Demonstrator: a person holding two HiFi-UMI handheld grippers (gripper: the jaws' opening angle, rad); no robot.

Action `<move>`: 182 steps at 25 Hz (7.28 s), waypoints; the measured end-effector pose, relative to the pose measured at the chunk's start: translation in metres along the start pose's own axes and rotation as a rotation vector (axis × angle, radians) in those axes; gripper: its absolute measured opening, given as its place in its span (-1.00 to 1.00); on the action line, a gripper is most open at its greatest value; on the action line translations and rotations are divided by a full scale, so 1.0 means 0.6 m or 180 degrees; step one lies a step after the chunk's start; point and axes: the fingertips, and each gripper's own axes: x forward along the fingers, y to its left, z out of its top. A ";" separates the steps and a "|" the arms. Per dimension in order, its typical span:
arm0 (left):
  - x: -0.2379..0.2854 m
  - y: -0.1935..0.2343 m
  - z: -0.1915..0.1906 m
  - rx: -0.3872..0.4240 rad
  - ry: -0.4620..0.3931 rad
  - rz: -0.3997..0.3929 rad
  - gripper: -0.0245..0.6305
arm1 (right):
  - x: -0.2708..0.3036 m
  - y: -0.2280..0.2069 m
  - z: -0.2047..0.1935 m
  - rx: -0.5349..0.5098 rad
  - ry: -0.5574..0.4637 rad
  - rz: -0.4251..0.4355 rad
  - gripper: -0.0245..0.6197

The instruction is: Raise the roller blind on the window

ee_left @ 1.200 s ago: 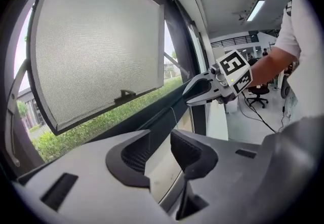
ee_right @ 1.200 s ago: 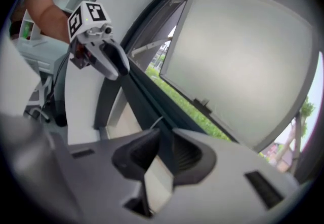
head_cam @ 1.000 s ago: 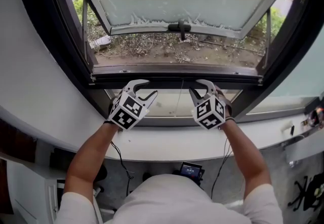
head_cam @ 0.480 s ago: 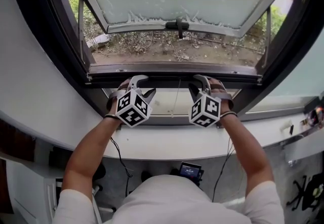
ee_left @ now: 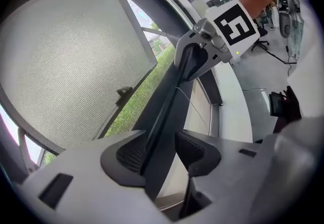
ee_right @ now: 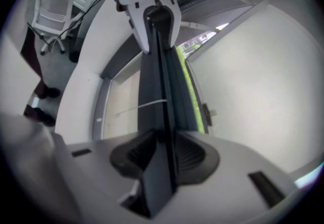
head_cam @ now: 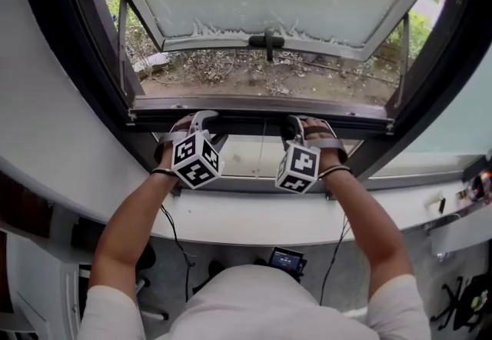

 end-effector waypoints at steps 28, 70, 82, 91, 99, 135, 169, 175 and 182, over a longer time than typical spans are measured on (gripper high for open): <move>0.021 -0.022 0.002 0.0365 0.0010 -0.0038 -0.44 | 0.002 0.012 -0.005 -0.0013 0.0555 -0.0088 -0.58; -0.072 0.086 0.096 0.0059 -0.0408 0.0082 -0.49 | -0.083 -0.138 0.030 0.0357 -0.0076 -0.0645 -0.60; -0.115 0.140 0.139 0.0109 -0.0496 0.0210 -0.55 | -0.123 -0.205 0.048 0.0515 -0.0255 -0.0962 -0.60; -0.125 0.152 0.149 0.0086 -0.0531 0.0237 -0.55 | -0.144 -0.225 0.056 0.0995 -0.0508 -0.1016 -0.60; -0.162 0.199 0.187 0.0018 -0.0728 0.0440 -0.55 | -0.204 -0.205 0.068 0.1578 -0.0980 -0.1117 -0.60; -0.226 0.276 0.252 0.0003 -0.0923 0.0582 -0.59 | -0.193 -0.061 0.032 0.2153 -0.0920 -0.0617 -0.60; -0.315 0.376 0.342 0.0138 -0.1204 0.0859 -0.61 | -0.187 -0.052 0.058 0.2012 -0.0901 -0.0512 -0.60; -0.320 0.383 0.350 0.0130 -0.1218 0.0861 -0.61 | -0.184 -0.052 0.058 0.2005 -0.0907 -0.0503 -0.60; -0.331 0.394 0.356 0.0166 -0.1226 0.0889 -0.61 | -0.179 -0.052 0.074 0.2053 -0.0999 -0.0449 -0.60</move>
